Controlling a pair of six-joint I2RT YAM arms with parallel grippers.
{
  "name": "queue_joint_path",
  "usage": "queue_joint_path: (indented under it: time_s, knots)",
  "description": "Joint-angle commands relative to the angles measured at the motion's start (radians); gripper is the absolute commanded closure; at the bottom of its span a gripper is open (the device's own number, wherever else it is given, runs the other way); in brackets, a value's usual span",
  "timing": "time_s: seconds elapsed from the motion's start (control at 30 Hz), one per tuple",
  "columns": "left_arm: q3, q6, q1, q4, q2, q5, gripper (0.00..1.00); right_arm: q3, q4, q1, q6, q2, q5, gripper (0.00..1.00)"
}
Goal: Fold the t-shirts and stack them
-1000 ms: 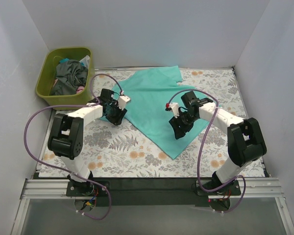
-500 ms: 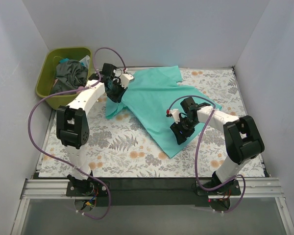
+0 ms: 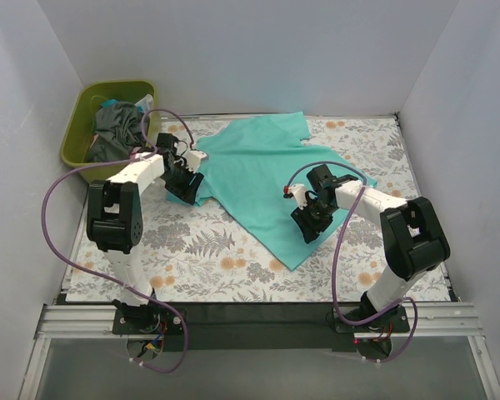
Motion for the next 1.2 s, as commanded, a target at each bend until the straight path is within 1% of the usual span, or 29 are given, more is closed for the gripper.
queue_joint_path:
  time_s: [0.0,0.03,0.13,0.17,0.27,0.33,0.4,0.47,0.5,0.53,0.57,0.6,0.63,0.67,0.7,0.73,0.77,0.8,0.83,0.87,0.97,1.1,1.17]
  knots:
    - [-0.032,-0.028,0.015,0.139,-0.087,-0.011,0.52,-0.004,0.044,0.009,-0.001,0.026,0.021,0.55]
    - [-0.039,-0.029,0.016,0.165,-0.079,-0.017,0.55,-0.01,0.051,0.009,-0.001,0.036,0.029,0.56]
    - [-0.089,-0.02,0.018,0.226,-0.055,-0.054,0.57,-0.035,0.084,0.004,-0.001,0.067,0.093,0.6]
    - [-0.122,-0.018,0.018,0.243,-0.047,-0.071,0.6,-0.039,0.091,-0.003,0.002,0.07,0.119,0.62]
    - [-0.191,0.008,0.018,0.257,-0.036,-0.102,0.64,-0.045,0.096,-0.041,-0.01,0.075,0.15,0.66]
    - [-0.236,0.026,0.018,0.25,-0.059,-0.109,0.66,-0.05,0.094,-0.072,-0.03,0.061,0.167,0.66]
    - [-0.304,0.037,0.018,0.228,-0.091,-0.088,0.71,-0.058,0.091,-0.095,-0.068,0.044,0.187,0.66]
    - [-0.354,0.04,0.012,0.166,-0.155,-0.039,0.73,-0.053,0.076,-0.13,-0.097,0.034,0.199,0.66]
    - [-0.403,0.04,0.004,0.143,-0.182,-0.021,0.74,-0.049,0.068,-0.144,-0.132,0.018,0.204,0.66]
    - [-0.433,0.044,-0.022,0.086,-0.211,-0.007,0.75,-0.047,0.065,-0.167,-0.149,0.012,0.209,0.65]
    - [-0.458,0.044,-0.04,0.055,-0.285,0.012,0.76,-0.046,0.056,-0.176,-0.169,0.004,0.216,0.65]
    - [-0.481,0.04,-0.063,0.026,-0.324,0.047,0.76,-0.036,0.052,-0.184,-0.209,-0.012,0.218,0.64]
    - [-0.521,0.04,-0.115,-0.041,-0.372,0.07,0.76,-0.033,0.048,-0.196,-0.228,-0.022,0.222,0.64]
    - [-0.53,0.032,-0.143,-0.067,-0.452,0.082,0.75,-0.026,0.029,-0.201,-0.244,-0.034,0.213,0.62]
    - [-0.532,0.019,-0.163,-0.088,-0.494,0.122,0.73,-0.007,0.018,-0.206,-0.261,-0.06,0.2,0.6]
    - [-0.508,0.009,-0.174,-0.115,-0.524,0.136,0.66,0.003,0.012,-0.212,-0.272,-0.074,0.193,0.59]
    - [-0.482,-0.021,-0.174,-0.118,-0.562,0.139,0.62,0.016,0.006,-0.213,-0.274,-0.084,0.172,0.57]
    - [-0.454,-0.037,-0.174,-0.121,-0.568,0.141,0.59,0.045,-0.011,-0.216,-0.275,-0.106,0.158,0.56]
    - [-0.429,-0.054,-0.174,-0.1,-0.571,0.132,0.52,0.056,-0.011,-0.215,-0.257,-0.112,0.152,0.56]
    - [-0.373,-0.098,-0.174,-0.077,-0.564,0.115,0.52,0.066,-0.013,-0.215,-0.243,-0.117,0.129,0.56]
    - [-0.307,-0.133,-0.166,0.03,-0.496,0.072,0.51,0.093,-0.013,-0.215,-0.187,-0.094,0.089,0.57]
    - [-0.288,-0.161,-0.162,0.164,-0.327,-0.005,0.53,0.08,-0.01,-0.215,-0.157,-0.013,0.098,0.6]
    - [-0.294,-0.163,-0.157,0.233,-0.286,-0.042,0.54,0.064,-0.011,-0.216,-0.147,0.006,0.107,0.62]
